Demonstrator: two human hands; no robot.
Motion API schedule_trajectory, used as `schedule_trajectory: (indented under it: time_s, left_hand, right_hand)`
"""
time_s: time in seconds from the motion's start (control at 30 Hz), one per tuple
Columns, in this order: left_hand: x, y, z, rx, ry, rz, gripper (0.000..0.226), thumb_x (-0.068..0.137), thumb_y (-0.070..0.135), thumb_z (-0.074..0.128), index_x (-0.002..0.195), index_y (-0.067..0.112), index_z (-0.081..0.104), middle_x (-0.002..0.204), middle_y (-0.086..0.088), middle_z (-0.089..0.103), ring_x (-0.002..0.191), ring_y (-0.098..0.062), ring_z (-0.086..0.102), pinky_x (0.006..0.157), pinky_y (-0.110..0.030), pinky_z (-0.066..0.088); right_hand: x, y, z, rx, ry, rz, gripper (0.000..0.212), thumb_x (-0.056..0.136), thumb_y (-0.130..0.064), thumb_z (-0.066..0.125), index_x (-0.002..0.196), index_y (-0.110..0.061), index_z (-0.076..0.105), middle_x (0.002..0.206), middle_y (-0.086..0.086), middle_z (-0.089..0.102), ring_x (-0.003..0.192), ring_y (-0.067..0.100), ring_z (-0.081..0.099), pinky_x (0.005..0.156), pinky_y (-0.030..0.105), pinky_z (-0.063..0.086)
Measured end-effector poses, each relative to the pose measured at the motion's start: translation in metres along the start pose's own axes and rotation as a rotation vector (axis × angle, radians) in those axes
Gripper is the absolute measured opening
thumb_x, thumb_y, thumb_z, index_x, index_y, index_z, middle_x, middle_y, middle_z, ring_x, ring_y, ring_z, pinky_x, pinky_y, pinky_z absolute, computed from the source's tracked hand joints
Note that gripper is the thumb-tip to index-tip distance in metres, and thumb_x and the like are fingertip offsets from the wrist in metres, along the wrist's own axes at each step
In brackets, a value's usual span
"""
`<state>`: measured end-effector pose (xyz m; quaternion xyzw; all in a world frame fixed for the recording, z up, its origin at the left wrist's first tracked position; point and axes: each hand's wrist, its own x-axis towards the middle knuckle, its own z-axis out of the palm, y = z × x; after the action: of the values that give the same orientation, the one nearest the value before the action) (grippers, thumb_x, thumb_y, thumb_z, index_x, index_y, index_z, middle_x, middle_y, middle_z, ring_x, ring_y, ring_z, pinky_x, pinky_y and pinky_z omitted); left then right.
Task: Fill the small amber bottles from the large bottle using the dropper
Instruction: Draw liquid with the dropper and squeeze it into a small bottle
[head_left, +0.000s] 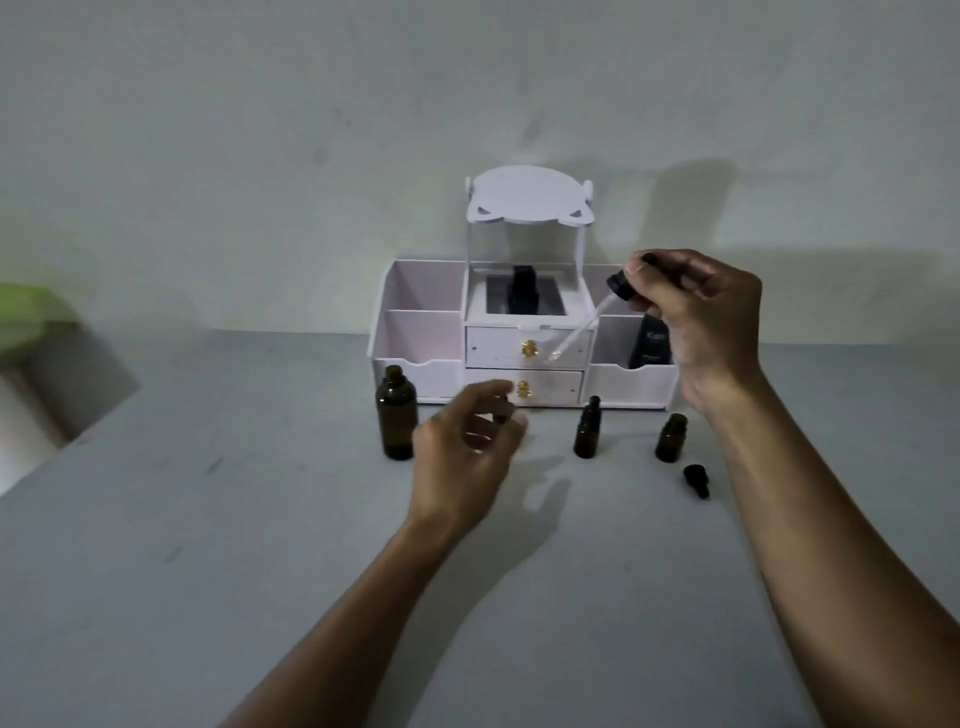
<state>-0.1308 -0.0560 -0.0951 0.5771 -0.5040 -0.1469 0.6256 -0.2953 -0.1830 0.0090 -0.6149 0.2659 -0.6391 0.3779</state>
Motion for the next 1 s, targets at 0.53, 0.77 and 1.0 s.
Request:
schedule_trajectory:
  time_s: [0.53,0.77,1.0]
  left_hand:
    - [0.041,-0.080,-0.107,-0.046,0.083,-0.217,0.058,0.068,0.027,0.077,0.125,0.021,0.065,0.120,0.002,0.071,0.107,-0.014,0.070,0.090,-0.027,0.055]
    - [0.045,-0.084,-0.108,-0.112,-0.014,-0.208,0.057,0.070,0.014,0.075,0.126,0.009,0.067,0.114,-0.007,0.075,0.105,-0.020,0.073,0.088,-0.030,0.055]
    - [0.044,-0.084,-0.107,-0.076,-0.078,-0.169,0.050,0.078,0.005,0.077,0.127,0.011,0.068,0.112,-0.005,0.075,0.102,-0.014,0.073,0.083,-0.021,0.055]
  right_hand:
    - [-0.032,0.020,0.122,0.140,-0.113,0.140,0.005,0.083,-0.010,0.079,0.083,-0.015,0.077,0.071,-0.003,0.074,0.075,0.024,0.070,0.087,0.055,0.058]
    - [-0.034,0.026,0.128,0.049,-0.194,0.093,0.016,0.081,-0.014,0.080,0.073,-0.027,0.077,0.073,0.006,0.074,0.074,0.024,0.069,0.084,0.056,0.058]
    - [-0.033,0.024,0.145,-0.053,-0.287,-0.019,0.009,0.086,-0.013,0.076,0.094,-0.009,0.076,0.078,-0.005,0.074,0.063,-0.004,0.065,0.073,0.021,0.055]
